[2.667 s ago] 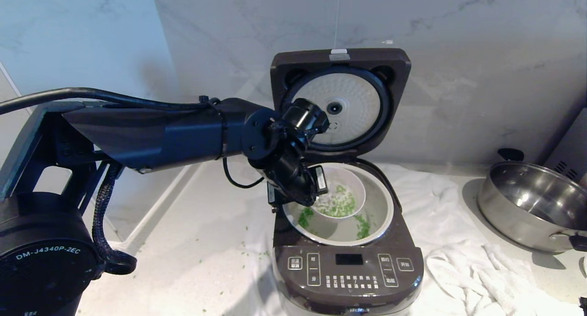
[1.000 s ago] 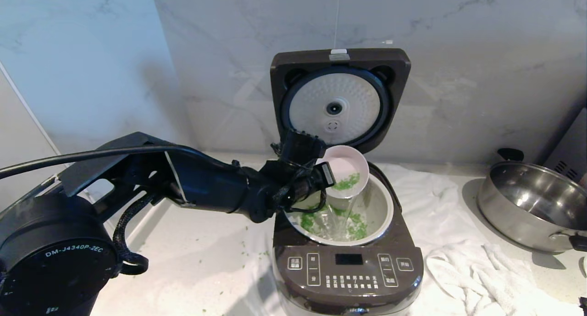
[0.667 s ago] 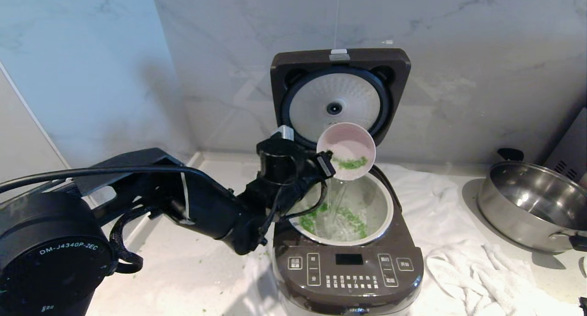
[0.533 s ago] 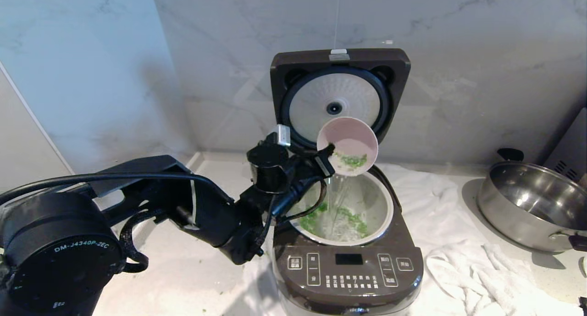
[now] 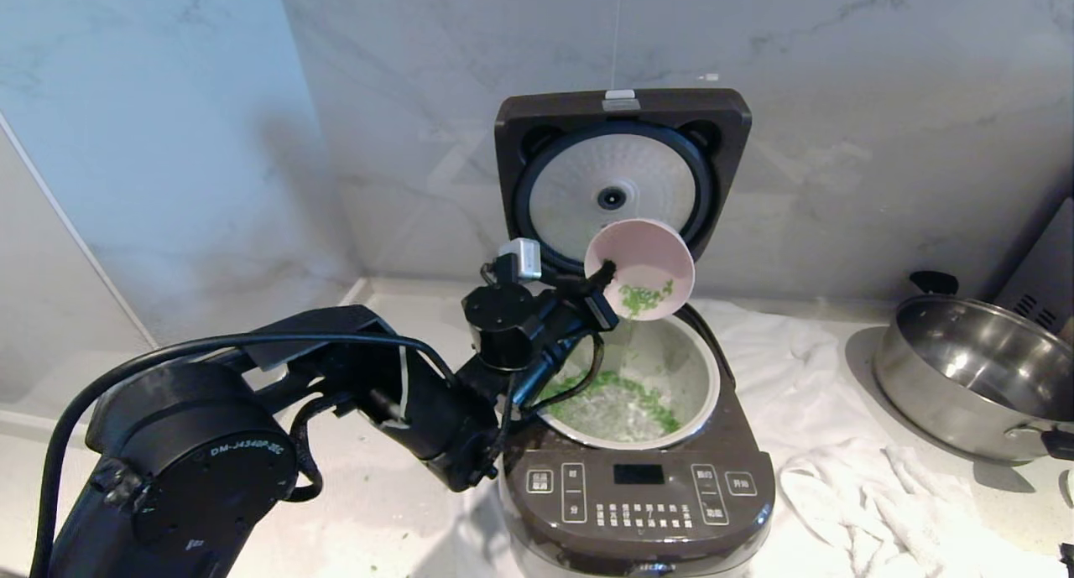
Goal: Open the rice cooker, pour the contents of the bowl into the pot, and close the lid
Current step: Pour the water from the bowl into the rice cooker
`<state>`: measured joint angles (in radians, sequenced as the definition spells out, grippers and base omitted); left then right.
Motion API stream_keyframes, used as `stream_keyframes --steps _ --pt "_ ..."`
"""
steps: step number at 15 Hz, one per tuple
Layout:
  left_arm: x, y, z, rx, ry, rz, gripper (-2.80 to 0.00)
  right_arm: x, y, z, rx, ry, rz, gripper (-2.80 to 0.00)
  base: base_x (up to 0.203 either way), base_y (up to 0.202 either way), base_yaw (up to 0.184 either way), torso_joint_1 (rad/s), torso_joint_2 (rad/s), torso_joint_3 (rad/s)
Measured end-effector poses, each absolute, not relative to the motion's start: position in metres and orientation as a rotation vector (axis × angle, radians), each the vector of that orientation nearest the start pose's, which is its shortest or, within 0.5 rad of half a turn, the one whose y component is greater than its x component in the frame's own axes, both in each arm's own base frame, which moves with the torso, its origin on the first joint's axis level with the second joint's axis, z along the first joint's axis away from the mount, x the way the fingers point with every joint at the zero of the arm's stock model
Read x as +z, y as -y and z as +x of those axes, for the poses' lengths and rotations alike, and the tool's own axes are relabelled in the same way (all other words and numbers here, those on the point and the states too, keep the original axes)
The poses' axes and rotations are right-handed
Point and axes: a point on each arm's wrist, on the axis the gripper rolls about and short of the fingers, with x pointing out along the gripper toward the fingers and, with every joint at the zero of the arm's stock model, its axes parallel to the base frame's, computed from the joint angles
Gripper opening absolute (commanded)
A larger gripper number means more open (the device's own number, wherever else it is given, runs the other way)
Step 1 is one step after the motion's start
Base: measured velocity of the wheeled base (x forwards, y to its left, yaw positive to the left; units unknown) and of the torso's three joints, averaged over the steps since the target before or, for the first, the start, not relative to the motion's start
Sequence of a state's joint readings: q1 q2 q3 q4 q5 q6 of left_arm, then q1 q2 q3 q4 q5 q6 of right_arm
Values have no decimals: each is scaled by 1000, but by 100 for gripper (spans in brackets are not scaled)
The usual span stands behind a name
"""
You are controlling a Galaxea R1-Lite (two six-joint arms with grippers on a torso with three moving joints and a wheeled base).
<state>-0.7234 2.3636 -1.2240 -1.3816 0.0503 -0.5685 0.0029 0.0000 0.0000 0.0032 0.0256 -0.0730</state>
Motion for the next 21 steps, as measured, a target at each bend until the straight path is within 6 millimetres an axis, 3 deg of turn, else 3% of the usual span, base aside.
stream_keyframes --steps 16,21 --pt "117 300 335 -756 72 -624 -280 75 -1 -23 29 -2 -73 -280 0 0 0 0 0 0" --pt "131 287 326 -732 14 -574 -280 75 -1 -23 29 -2 -73 -280 0 0 0 0 0 0"
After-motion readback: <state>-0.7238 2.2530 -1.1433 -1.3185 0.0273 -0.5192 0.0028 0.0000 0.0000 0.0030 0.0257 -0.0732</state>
